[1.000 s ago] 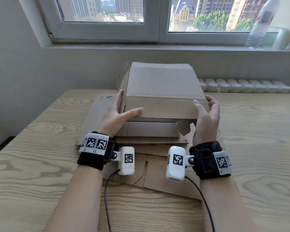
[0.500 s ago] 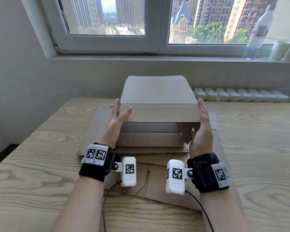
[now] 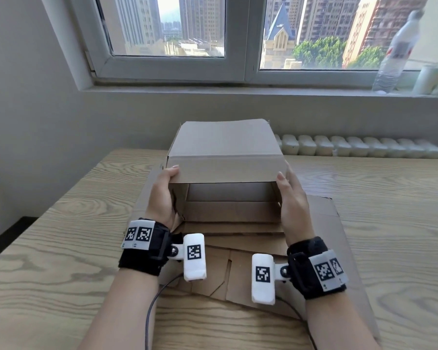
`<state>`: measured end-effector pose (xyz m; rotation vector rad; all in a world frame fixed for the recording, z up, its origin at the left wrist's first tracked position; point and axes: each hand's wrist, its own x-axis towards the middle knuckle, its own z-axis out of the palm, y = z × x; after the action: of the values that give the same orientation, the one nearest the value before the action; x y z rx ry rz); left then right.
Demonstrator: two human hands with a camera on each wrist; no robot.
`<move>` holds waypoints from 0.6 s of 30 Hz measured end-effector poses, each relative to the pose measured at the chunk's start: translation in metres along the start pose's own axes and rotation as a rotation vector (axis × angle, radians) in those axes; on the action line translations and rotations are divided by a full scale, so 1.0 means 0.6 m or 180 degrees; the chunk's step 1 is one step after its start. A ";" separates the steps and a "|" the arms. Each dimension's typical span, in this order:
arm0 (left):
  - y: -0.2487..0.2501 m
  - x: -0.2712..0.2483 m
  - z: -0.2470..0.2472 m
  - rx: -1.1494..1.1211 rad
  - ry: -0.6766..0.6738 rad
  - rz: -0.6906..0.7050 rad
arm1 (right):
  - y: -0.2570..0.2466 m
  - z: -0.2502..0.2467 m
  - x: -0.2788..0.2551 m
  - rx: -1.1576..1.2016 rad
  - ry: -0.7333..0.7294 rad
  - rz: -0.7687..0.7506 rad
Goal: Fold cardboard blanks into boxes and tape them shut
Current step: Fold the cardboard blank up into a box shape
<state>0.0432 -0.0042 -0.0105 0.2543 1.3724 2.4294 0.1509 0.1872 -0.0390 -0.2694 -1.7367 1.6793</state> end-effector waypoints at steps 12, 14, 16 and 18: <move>0.000 -0.019 0.012 0.1548 -0.0413 0.0675 | 0.007 -0.016 -0.003 -0.0301 -0.0096 0.0202; -0.004 -0.016 0.011 0.1760 -0.0286 0.0704 | 0.010 -0.015 -0.002 -0.0425 -0.0070 0.0198; -0.003 -0.014 0.013 0.1749 -0.0061 0.0625 | 0.011 -0.013 -0.001 -0.0497 -0.0080 0.0162; -0.014 0.002 0.001 0.1484 -0.0077 0.0608 | 0.010 -0.013 0.000 -0.0437 -0.0061 0.0152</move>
<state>0.0444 0.0009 -0.0174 0.5465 1.9704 2.2023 0.1534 0.1943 -0.0453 -0.3612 -1.8766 1.6030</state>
